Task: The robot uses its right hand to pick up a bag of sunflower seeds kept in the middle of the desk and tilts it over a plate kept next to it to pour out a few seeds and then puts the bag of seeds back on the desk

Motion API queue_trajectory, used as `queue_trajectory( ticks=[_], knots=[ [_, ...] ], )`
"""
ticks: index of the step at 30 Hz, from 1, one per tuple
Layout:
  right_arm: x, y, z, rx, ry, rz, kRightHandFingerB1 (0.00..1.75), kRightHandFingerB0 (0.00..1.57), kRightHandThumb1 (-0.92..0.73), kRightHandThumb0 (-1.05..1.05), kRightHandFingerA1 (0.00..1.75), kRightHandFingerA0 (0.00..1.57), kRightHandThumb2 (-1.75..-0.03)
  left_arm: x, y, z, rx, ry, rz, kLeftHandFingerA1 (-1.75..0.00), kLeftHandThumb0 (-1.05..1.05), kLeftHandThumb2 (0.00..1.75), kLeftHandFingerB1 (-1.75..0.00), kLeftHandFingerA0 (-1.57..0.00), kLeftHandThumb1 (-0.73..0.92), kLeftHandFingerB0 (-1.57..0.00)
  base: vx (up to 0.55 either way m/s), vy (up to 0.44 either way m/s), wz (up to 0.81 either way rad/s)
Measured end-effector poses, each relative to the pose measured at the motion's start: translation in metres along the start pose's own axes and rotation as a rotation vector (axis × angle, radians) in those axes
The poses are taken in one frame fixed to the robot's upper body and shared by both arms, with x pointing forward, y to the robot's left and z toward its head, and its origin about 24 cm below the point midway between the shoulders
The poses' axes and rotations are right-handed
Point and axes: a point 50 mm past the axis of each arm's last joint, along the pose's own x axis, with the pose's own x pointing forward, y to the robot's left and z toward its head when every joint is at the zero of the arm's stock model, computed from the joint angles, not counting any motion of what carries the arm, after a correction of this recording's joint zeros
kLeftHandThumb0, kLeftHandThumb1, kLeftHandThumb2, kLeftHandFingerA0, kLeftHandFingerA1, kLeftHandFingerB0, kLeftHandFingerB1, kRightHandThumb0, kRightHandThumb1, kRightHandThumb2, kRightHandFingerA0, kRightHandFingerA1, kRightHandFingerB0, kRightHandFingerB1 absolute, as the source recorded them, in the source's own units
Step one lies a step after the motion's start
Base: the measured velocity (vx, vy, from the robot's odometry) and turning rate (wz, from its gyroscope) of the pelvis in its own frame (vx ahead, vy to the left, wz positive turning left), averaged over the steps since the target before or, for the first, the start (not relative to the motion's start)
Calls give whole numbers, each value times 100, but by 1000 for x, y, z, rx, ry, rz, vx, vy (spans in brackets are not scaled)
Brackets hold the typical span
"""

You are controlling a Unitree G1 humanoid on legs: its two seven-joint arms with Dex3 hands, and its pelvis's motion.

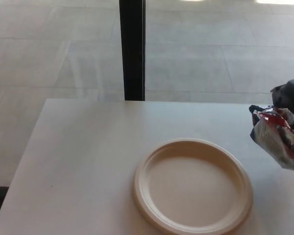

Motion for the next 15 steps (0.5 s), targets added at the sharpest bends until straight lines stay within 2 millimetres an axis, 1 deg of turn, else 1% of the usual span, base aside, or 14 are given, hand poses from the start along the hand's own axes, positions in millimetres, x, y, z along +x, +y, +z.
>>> queue_trajectory(
  ticks=[1,2,3,4,5,7,8,9,10,11,12,13,14,15],
  knots=[
    [-1,3,-1,-3,15,19,108,79,-76,-43,172,82,-66,0,0,1,-2,-3,-1,-58,-73,58,-40,-54,60,-49,0,0,0],
    [-1,5,-2,-4,22,28,106,75,-78,-44,173,81,-67,0,-1,1,-3,-3,-1,-57,-72,59,-40,-54,60,-48,0,0,0],
    [-2,7,-3,-7,39,49,86,76,-73,-43,166,82,-67,0,-1,1,-3,-4,-1,-56,-71,59,-39,-52,63,-47,0,0,0],
    [-3,9,-4,-11,51,63,86,76,-73,-43,166,82,-67,1,-1,1,-3,-5,-1,-56,-71,59,-39,-52,63,-47,0,0,0],
    [-4,11,-5,-15,65,78,92,76,-70,-46,167,85,-61,1,-1,1,-1,-5,-2,-54,-69,59,-40,-53,63,-43,0,0,0],
    [-6,14,-6,-26,86,103,94,74,-69,-47,166,85,-61,1,-1,1,0,-4,-3,-54,-70,59,-40,-53,63,-44,0,0,0],
    [-7,17,-6,-32,96,119,104,73,-70,-48,169,85,-60,1,-1,1,1,-4,-3,-55,-70,59,-41,-54,63,-45,0,0,0],
    [-8,19,-5,-42,107,138,94,71,-71,-46,169,85,-61,1,-1,1,2,-3,-3,-55,-70,59,-40,-53,64,-46,0,0,0],
    [-9,21,-5,-49,113,152,88,70,-70,-46,170,81,-65,1,-1,1,2,-3,-3,-54,-71,59,-39,-54,64,-46,0,0,0],
    [-10,23,-4,-58,119,168,75,65,-69,-45,165,81,-66,1,-1,1,3,-3,-3,-54,-70,59,-40,-54,63,-47,0,0,0],
    [-11,24,-3,-64,121,181,59,60,-68,-43,156,85,-60,1,-1,1,3,-2,-3,-63,-70,91,-54,-51,50,-44,0,0,0],
    [-11,25,-2,-70,124,194,55,57,-69,-42,151,84,-60,1,-1,1,3,-2,-4,-56,-70,59,-41,-52,64,-50,0,0,0],
    [-11,25,-1,-76,126,204,55,55,-69,-44,147,84,-60,1,-1,1,4,-2,-4,-63,-71,90,-53,-48,48,-44,0,0,0],
    [-11,25,-1,-80,127,210,55,55,-69,-44,147,84,-60,1,-1,1,4,-2,-4,-63,-71,90,-53,-48,48,-44,0,0,0]
  ],
)
